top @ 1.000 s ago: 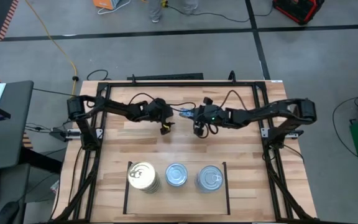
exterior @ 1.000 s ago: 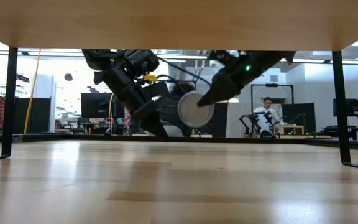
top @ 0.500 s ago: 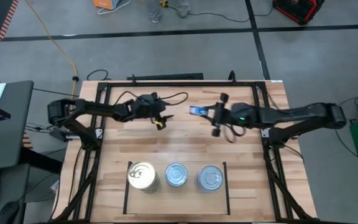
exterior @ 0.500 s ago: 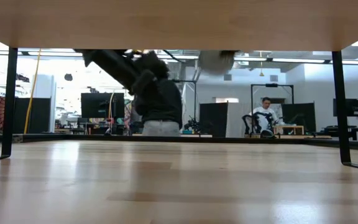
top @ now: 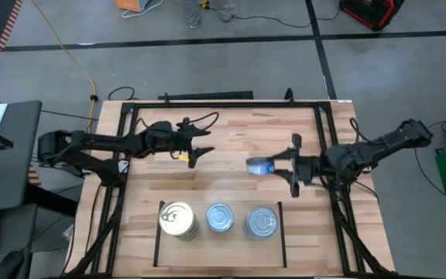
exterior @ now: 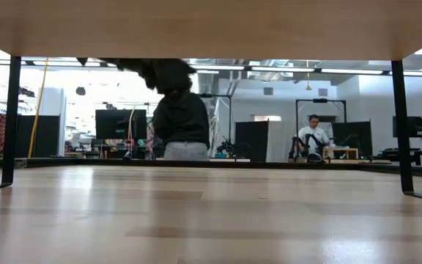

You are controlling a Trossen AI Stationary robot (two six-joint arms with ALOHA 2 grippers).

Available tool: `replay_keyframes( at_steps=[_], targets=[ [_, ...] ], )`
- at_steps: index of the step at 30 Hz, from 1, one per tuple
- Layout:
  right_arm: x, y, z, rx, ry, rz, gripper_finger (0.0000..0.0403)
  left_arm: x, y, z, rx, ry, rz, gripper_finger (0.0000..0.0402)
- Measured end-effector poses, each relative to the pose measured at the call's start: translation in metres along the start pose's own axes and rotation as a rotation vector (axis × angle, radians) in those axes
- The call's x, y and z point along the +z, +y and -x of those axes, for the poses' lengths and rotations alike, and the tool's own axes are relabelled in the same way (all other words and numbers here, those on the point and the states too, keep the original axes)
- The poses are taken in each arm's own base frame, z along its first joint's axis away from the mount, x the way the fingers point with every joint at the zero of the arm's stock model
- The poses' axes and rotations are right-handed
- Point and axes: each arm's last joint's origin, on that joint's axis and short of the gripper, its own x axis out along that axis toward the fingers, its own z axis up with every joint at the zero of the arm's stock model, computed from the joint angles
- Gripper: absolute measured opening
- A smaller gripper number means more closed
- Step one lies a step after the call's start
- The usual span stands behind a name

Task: Stack canned seafood by type on shelf
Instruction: Put the blue tuna can on the top of the left stacked tuna cans on the shelf

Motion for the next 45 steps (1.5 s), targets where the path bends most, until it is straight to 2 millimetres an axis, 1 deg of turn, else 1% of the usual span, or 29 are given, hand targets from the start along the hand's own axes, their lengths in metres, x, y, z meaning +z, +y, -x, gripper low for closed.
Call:
replay_keyframes(
  at_steps=[3,7,11,18,22,25,28,31,34,36,40,43,45],
  targets=[
    [0.007,0.011,0.004,0.027,-0.033,0.158,0.0174,0.013,-0.006,0.009,-0.018,-0.059,-0.026,0.0288],
    [0.017,0.018,0.009,0.035,-0.112,0.332,0.0174,0.028,-0.008,0.022,-0.017,-0.144,-0.024,0.0288],
    [0.028,0.022,0.017,0.025,-0.2,0.422,0.0174,0.034,-0.008,0.029,-0.019,-0.165,0.005,0.0288],
    [0.042,0.034,0.042,0.105,-0.333,0.472,0.0174,0.031,-0.013,0.03,-0.038,-0.121,0.012,0.0288],
    [0.047,0.043,0.051,0.151,-0.389,0.489,0.0174,0.031,-0.016,0.03,-0.049,-0.127,0.013,0.0288],
    [0.051,0.051,0.051,0.174,-0.414,0.487,0.0174,0.032,-0.017,0.03,-0.051,-0.128,0.018,0.0288],
    [0.056,0.061,0.047,0.164,-0.448,0.464,0.0174,0.031,-0.018,0.03,-0.043,-0.127,0.023,0.0288],
    [0.063,0.07,0.041,0.156,-0.466,0.483,0.0174,0.032,-0.018,0.03,-0.041,-0.128,0.028,0.0288],
    [0.072,0.077,0.035,0.135,-0.41,0.452,0.0174,0.032,-0.018,0.03,-0.041,-0.127,0.037,0.0288],
    [0.082,0.082,0.032,0.072,-0.314,0.428,0.0174,0.031,-0.018,0.03,-0.041,-0.123,0.038,0.0288],
    [0.103,0.097,0.025,-0.094,-0.07,0.454,0.0174,0.029,-0.018,0.03,-0.037,-0.105,0.03,0.0288],
    [0.12,0.108,0.02,-0.153,0.016,0.425,0.0174,0.029,-0.018,0.03,-0.036,-0.105,0.023,0.0288],
    [0.129,0.117,0.021,-0.181,0.072,0.435,0.0174,0.029,-0.018,0.03,-0.036,-0.105,0.022,0.0288]
  ],
)
